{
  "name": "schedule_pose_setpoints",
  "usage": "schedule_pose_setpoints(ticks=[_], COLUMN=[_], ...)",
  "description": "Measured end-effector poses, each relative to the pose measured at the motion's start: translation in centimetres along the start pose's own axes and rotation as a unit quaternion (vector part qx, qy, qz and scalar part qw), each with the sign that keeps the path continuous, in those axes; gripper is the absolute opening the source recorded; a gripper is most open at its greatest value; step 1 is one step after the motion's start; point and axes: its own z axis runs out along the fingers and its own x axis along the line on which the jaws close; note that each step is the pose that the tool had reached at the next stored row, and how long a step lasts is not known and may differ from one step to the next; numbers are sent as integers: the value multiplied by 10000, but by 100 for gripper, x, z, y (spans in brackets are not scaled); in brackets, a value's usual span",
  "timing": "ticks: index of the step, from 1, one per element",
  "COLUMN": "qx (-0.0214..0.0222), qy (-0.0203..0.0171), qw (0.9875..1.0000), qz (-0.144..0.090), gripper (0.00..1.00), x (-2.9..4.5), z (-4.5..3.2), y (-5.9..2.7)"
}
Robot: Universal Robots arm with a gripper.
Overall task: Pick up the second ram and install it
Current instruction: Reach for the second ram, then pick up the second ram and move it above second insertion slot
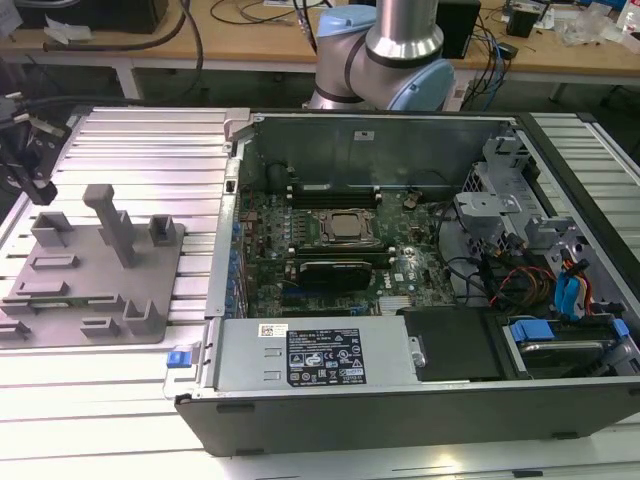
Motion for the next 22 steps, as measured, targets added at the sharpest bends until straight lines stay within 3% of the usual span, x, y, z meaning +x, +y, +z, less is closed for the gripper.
schedule_pose_setpoints(ticks=[8, 15, 22], qx=[0, 0, 1], qy=[2, 7, 7], qw=[10000, 10000, 10000], qz=[0, 0, -1], gripper=[8, 8, 8], x=[110, 202, 202], z=[110, 235, 238], y=[-65, -210, -211])
